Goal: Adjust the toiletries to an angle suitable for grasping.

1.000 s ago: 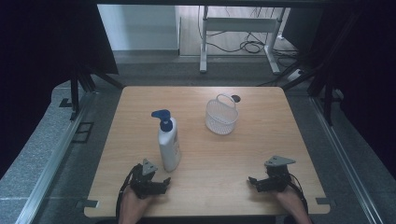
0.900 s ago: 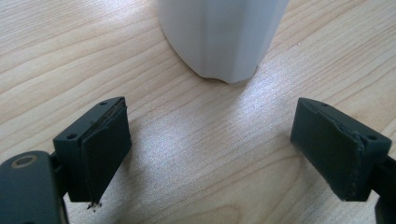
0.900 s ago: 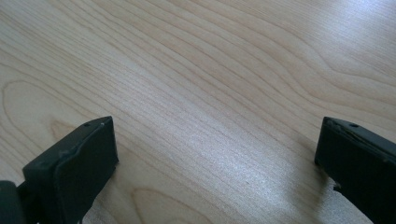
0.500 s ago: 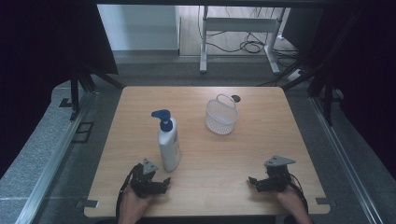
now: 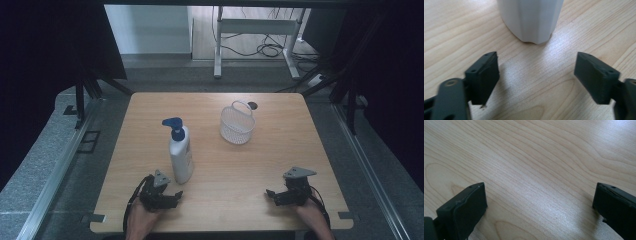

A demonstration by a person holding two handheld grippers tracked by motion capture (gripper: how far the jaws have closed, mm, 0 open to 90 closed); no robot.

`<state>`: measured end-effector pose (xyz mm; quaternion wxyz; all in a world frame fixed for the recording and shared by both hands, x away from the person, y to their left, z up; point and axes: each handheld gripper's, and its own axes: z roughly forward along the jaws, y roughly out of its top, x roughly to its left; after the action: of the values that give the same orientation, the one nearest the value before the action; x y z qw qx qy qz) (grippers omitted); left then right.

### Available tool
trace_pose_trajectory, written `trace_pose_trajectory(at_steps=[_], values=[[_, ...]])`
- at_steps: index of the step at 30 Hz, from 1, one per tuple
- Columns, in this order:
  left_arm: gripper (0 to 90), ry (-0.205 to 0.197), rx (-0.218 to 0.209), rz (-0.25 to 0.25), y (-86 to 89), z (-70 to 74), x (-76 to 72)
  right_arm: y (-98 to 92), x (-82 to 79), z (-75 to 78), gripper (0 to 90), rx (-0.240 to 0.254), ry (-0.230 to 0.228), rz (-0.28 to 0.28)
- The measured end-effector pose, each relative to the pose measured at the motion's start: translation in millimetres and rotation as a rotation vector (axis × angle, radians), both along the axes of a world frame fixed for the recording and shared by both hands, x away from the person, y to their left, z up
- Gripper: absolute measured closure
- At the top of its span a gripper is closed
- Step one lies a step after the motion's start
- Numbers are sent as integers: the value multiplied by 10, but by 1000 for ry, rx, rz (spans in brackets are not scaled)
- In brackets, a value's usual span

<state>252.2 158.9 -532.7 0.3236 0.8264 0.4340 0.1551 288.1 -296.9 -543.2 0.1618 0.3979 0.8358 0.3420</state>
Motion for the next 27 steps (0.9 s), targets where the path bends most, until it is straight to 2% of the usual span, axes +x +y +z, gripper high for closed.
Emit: trace_pose_trajectory(at_steps=[9,27], values=[[420,-40,-25,11,94,109,-13,0,0,0,0,0,0,0],[746,-77,-62,27,196,206,49,2,2,1,0,-1,0,0]])
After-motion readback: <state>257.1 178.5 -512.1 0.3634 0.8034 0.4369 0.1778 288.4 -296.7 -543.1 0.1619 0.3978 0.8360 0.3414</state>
